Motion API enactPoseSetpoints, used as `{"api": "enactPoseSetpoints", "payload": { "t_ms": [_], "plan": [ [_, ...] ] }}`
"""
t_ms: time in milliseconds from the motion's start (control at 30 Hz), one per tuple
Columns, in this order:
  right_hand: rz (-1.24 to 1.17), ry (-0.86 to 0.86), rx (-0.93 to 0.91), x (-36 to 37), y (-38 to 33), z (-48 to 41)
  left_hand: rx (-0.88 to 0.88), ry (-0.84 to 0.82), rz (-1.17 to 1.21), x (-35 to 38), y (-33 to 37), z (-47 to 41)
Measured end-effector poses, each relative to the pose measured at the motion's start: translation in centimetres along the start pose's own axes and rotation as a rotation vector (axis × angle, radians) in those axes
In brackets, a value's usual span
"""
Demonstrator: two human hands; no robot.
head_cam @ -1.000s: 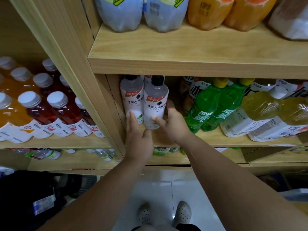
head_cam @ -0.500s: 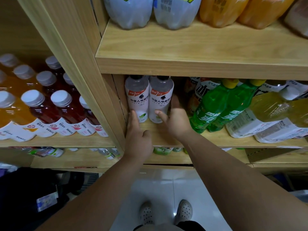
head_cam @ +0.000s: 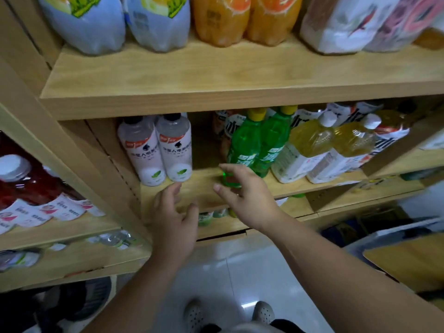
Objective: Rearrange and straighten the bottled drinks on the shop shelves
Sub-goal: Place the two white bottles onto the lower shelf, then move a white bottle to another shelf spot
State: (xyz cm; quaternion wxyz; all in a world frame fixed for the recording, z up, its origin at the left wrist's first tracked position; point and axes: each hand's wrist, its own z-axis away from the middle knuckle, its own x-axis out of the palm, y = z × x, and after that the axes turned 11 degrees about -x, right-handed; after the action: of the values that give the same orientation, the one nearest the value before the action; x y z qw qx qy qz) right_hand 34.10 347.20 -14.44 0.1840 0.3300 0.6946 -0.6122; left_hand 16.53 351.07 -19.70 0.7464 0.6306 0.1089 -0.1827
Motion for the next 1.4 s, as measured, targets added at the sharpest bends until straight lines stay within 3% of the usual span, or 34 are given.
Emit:
{"api": "enactPoseSetpoints", "payload": {
  "t_ms": [300, 767, 1200, 1400],
  "plan": [
    [0.121, 0.23, 0.22, -15.0, 9.7, 10.5, 0.298, -0.156, -0.219, 11.4, 6.8, 5.1],
    [0.162, 0.365, 0.439, -39.8, 28.4, 29.4, 0.414, -0.346, -0.38, 38.6, 18.1, 20.1],
    [0.186, 0.506, 0.602, -53.1, 37.7, 29.1, 0.499, -0.55, -0.383, 57.6, 28.7, 18.8],
    [0.223, 0.626, 0.675, -60.7, 41.6, 27.6, 0.628, -0.67, -0.389, 67.0, 35.2, 17.5]
  ]
}}
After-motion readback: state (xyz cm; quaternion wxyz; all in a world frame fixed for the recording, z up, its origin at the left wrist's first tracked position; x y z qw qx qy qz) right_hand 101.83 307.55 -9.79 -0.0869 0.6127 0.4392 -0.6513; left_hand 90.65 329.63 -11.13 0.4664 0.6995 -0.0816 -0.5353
